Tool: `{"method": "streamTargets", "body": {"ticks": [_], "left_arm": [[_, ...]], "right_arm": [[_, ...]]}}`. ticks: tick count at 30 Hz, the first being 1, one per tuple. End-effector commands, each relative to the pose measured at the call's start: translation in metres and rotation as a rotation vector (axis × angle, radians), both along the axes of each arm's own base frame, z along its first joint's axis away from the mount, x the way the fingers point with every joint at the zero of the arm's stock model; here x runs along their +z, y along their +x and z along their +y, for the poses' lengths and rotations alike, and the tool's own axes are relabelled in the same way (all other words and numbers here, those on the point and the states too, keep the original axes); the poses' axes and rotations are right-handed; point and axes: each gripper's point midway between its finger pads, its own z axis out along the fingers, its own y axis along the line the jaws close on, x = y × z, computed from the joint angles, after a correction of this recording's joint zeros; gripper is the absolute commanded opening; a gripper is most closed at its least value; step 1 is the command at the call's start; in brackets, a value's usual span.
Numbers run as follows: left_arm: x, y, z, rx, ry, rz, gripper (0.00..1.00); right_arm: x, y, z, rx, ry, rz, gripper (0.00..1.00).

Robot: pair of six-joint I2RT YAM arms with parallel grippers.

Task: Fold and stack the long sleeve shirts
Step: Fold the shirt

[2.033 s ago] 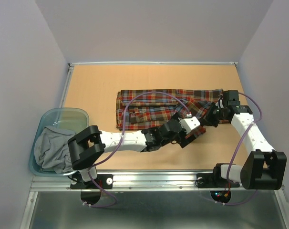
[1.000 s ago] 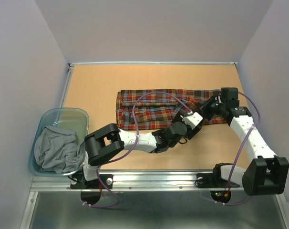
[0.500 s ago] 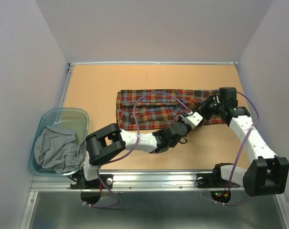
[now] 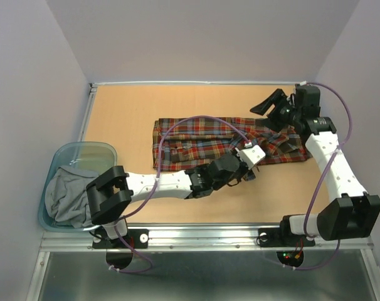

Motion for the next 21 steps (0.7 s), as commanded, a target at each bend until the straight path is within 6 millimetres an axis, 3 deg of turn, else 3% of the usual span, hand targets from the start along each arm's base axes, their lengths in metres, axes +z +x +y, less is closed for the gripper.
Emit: {"method": "streamTargets", "body": {"ticks": [1, 4, 5, 7, 11, 13, 17, 21], "left_arm": [[0.035, -0.036, -0.007, -0.201, 0.007, 0.049, 0.00], [0.042, -0.051, -0.008, -0.290, 0.029, 0.063, 0.00], [0.046, -0.066, -0.010, -0.376, 0.030, 0.086, 0.00], [0.055, -0.078, -0.015, -0.445, 0.027, 0.101, 0.00], [0.053, -0.099, -0.020, -0.576, 0.059, 0.140, 0.00], [0.061, -0.105, -0.024, -0.616, 0.056, 0.140, 0.00], [0.061, -0.122, -0.023, -0.733, 0.093, 0.156, 0.00], [0.060, -0.125, -0.020, -0.765, 0.131, 0.141, 0.00]], "right_arm": [[0.039, 0.036, -0.025, -0.061, -0.162, -0.174, 0.74], [0.029, 0.052, -0.045, -0.106, -0.224, -0.159, 0.73], [0.028, 0.057, -0.054, -0.121, -0.269, -0.166, 0.73], [0.017, 0.067, -0.064, -0.134, -0.310, -0.145, 0.72], [0.001, 0.076, -0.068, -0.102, -0.374, -0.129, 0.72], [-0.010, 0.077, -0.069, -0.088, -0.387, -0.109, 0.72], [-0.047, 0.075, -0.069, -0.043, -0.415, -0.036, 0.72], [-0.089, 0.072, -0.071, -0.024, -0.433, 0.056, 0.70]]}}
